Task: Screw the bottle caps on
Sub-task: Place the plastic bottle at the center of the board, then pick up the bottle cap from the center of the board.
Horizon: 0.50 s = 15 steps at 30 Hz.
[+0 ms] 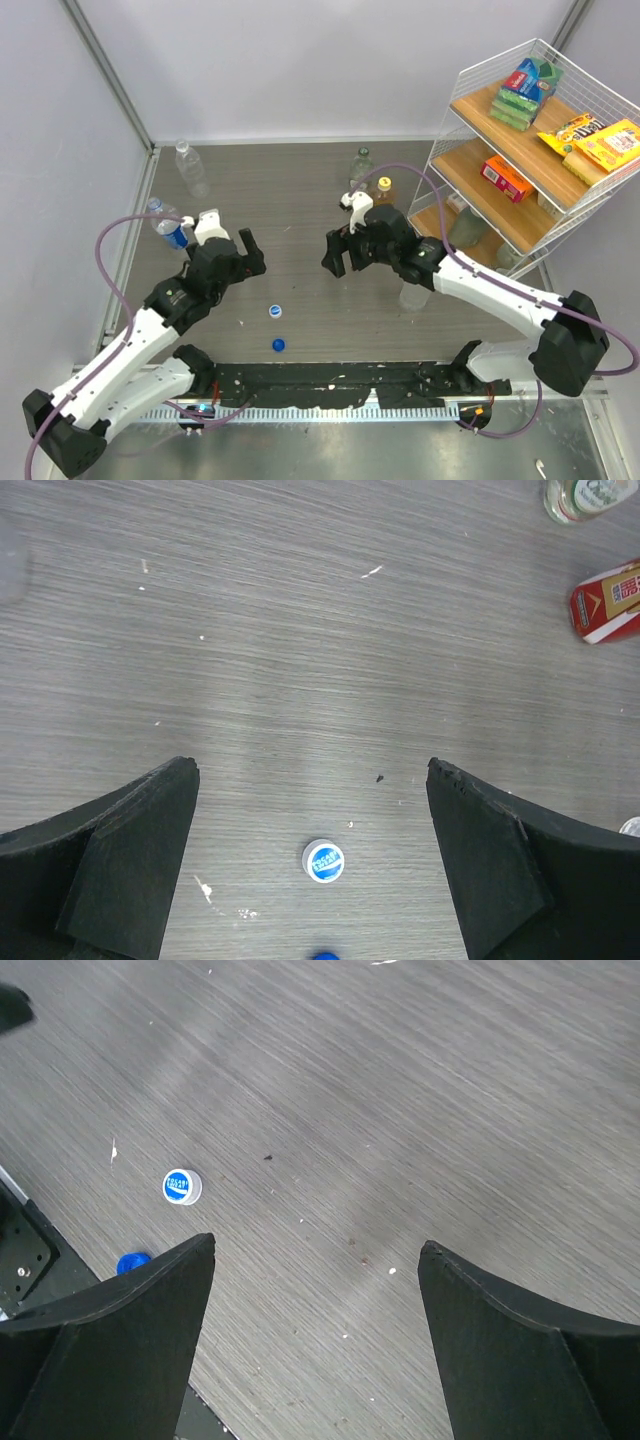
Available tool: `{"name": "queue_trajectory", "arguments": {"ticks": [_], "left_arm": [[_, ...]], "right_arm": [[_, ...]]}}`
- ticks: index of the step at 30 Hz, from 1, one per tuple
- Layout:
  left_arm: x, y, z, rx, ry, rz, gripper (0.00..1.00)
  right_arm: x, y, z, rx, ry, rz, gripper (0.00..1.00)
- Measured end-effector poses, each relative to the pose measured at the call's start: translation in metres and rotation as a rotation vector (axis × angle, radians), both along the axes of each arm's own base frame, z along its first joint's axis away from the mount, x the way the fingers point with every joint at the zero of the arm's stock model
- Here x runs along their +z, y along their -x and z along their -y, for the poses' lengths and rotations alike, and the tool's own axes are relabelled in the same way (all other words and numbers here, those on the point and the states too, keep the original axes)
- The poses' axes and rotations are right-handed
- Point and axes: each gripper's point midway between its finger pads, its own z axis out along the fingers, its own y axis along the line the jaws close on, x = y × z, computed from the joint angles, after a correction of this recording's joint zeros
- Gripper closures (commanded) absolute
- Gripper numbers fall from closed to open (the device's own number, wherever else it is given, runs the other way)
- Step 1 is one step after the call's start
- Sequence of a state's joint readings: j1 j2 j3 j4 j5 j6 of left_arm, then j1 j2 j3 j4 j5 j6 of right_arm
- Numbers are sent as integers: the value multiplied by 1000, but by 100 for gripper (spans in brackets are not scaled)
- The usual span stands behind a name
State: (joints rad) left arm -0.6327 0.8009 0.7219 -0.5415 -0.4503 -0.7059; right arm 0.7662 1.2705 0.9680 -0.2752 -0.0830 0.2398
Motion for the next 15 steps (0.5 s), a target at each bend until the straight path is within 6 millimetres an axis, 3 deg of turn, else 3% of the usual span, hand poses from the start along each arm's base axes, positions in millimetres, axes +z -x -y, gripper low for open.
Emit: {"name": "queue_trajectory", "arguments": {"ticks": [7, 15], "left_arm": [[18, 7, -18, 67, 27, 66, 0], [13, 13, -42, 178, -14, 58, 0]], "right_arm": [[-27, 9, -23, 61, -8, 15, 13], [-45, 22, -45, 114, 24, 41, 13]]}}
